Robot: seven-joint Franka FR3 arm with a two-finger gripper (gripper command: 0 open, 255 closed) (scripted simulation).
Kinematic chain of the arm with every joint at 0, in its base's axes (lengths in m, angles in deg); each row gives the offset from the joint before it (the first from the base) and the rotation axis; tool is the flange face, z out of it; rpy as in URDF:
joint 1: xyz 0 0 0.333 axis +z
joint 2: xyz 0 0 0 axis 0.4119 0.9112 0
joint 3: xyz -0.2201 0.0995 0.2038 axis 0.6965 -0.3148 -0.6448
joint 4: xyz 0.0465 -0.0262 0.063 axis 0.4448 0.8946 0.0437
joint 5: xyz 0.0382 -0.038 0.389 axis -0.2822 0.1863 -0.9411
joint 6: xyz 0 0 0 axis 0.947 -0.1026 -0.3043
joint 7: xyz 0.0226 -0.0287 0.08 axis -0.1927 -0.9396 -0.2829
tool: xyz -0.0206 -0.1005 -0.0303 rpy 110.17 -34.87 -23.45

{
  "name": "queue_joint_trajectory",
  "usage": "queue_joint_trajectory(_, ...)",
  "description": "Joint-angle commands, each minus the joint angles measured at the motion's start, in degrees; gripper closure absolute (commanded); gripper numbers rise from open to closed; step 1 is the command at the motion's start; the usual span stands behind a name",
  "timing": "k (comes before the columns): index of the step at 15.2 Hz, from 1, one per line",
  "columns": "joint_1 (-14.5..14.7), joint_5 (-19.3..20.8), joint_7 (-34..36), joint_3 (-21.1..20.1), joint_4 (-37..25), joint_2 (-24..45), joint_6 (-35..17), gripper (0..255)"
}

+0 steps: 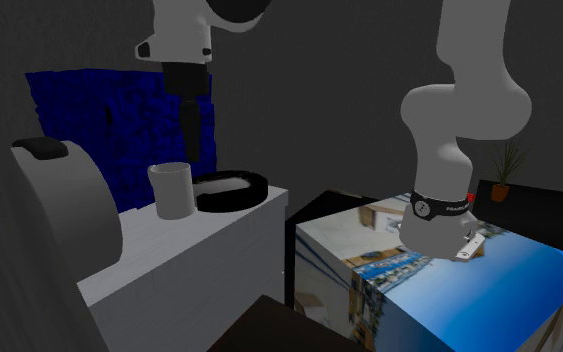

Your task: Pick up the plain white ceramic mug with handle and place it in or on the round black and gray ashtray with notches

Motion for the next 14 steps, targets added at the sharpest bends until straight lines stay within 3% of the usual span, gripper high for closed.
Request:
queue_joint_trajectory(1,-0.4,-0.9,-0.7,0.3,-2.7,4.0,-1.7,0)
queue_joint_trajectory(4,-1.4,-2.4,-1.9,0.6,-7.5,9.4,-3.0,0)
queue_joint_trajectory(14,-1.7,-3.4,-2.6,0.3,-5.5,12.6,-8.0,0)
